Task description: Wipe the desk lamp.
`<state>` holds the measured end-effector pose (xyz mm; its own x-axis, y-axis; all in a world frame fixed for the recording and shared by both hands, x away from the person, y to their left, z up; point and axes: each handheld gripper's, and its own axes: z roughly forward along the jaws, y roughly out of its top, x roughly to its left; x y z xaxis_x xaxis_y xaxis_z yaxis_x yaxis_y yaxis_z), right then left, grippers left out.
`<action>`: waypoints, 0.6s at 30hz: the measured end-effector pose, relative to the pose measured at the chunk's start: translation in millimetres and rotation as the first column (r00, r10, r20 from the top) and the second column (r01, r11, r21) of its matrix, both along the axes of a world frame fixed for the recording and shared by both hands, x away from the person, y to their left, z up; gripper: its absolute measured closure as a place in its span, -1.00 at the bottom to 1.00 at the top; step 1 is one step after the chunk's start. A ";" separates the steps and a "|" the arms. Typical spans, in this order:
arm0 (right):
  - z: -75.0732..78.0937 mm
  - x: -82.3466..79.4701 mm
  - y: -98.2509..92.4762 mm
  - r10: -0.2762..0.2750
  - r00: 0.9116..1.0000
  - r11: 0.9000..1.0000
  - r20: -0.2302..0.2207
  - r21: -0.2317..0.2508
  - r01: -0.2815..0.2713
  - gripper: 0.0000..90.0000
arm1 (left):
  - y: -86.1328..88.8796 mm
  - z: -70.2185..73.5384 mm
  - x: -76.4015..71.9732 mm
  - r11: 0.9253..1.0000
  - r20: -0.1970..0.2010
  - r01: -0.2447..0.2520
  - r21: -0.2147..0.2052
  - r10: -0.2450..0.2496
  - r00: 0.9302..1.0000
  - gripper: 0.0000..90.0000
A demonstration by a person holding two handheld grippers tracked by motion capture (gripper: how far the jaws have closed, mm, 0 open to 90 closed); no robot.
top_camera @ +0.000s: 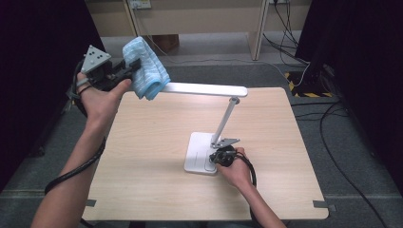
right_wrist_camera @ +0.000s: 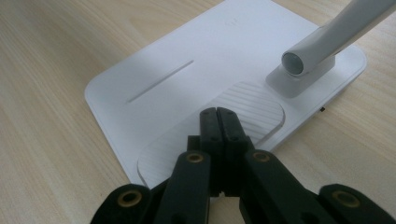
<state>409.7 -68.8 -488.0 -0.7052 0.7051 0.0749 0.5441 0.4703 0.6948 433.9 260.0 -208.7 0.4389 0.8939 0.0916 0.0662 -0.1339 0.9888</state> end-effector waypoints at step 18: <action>70.0 22.5 -24.4 -0.255 0.919 0.956 0.300 0.219 0.194 -0.01 | -1.9 1.2 4.6 1.000 -0.018 0.006 0.019 -0.006 1.000 0.61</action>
